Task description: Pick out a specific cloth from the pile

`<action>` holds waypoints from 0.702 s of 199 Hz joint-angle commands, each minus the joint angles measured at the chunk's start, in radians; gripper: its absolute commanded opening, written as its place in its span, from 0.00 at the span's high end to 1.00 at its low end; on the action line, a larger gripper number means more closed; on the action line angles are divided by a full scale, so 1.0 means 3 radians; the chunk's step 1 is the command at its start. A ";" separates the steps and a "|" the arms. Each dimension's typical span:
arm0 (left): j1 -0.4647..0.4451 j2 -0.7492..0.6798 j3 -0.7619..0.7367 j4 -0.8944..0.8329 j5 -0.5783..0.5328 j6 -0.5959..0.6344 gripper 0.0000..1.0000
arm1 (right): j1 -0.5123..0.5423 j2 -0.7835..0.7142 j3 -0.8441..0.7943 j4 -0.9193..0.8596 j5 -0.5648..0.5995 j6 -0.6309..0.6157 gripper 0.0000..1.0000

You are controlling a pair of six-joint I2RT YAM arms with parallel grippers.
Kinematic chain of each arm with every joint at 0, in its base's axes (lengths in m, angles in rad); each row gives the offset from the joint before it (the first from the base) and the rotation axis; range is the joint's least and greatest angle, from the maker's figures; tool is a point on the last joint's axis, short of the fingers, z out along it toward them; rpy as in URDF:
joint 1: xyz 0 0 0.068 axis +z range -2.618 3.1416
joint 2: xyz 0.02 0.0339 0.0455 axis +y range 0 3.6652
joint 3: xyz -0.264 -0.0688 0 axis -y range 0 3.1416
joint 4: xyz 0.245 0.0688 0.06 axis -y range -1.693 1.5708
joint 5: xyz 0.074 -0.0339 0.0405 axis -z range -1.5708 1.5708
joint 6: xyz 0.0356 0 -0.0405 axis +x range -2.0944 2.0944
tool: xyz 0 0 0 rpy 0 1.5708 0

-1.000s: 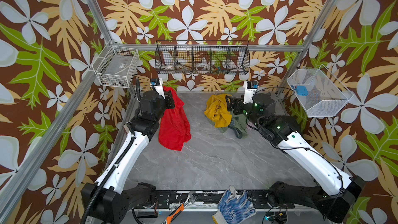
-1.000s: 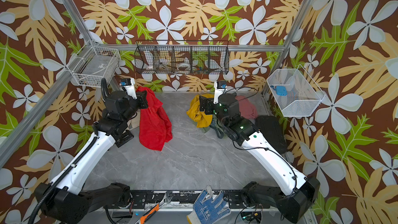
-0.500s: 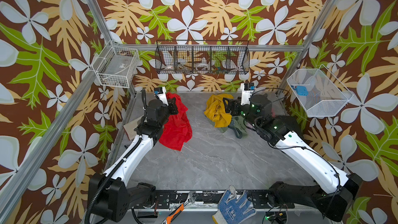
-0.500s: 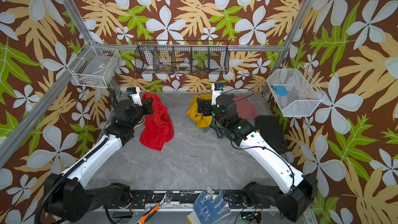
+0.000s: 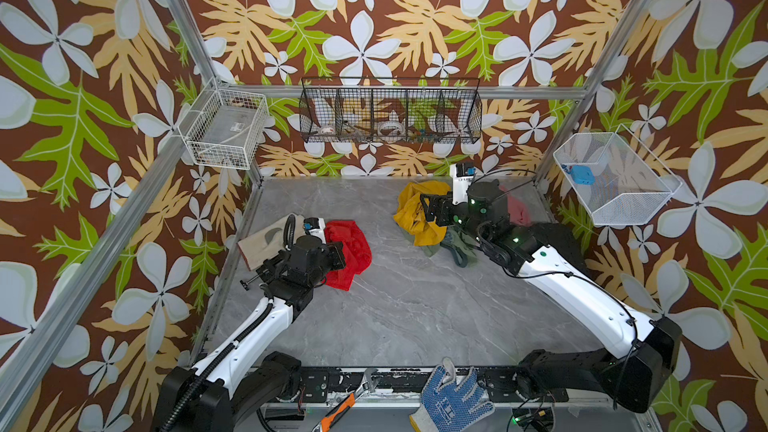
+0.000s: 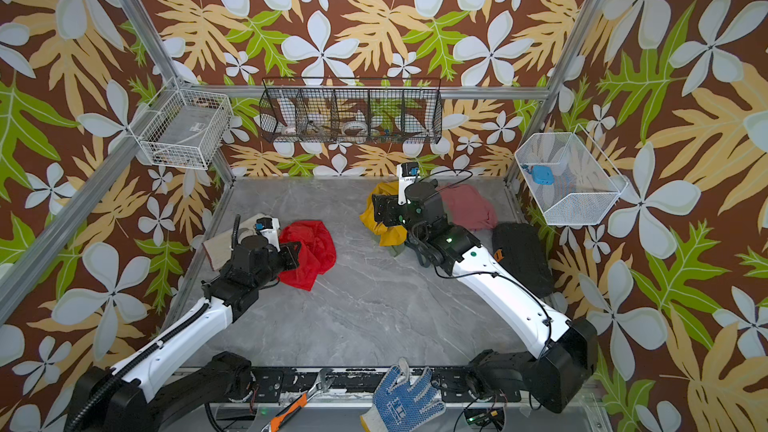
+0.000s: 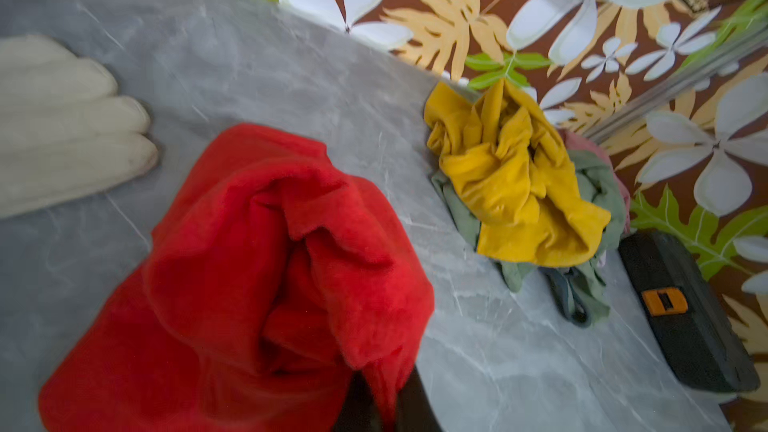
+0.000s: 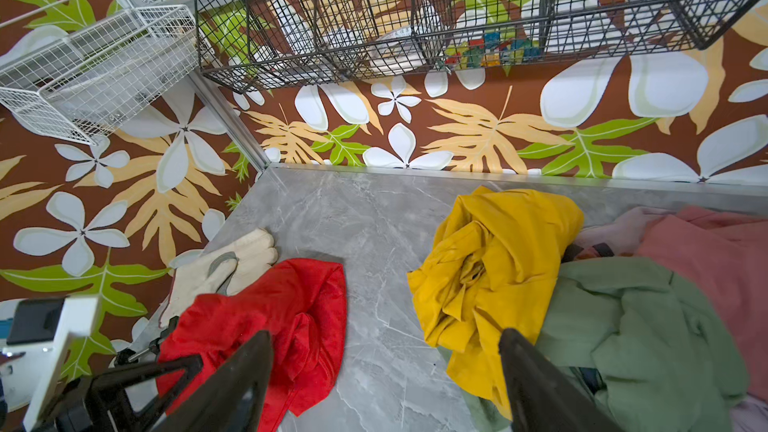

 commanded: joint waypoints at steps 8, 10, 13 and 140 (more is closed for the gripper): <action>-0.0023 0.0058 -0.0115 -0.0153 -0.0144 -0.0163 1.00 | 0.0006 -0.0011 0.0015 0.0013 0.0000 -0.0002 0.15; -0.0025 0.0077 -0.0119 -0.0157 -0.0145 -0.0163 1.00 | 0.0005 -0.0015 0.0010 0.0014 0.0000 -0.0002 0.15; -0.0025 0.0103 -0.0131 -0.0158 -0.0146 -0.0163 1.00 | 0.0005 -0.0017 0.0005 0.0011 0.0008 -0.0002 0.15; -0.0027 0.1215 0.0328 -0.1049 -0.0154 -0.0373 0.37 | 0.0005 -0.0118 -0.0045 -0.0142 0.0131 -0.0053 0.13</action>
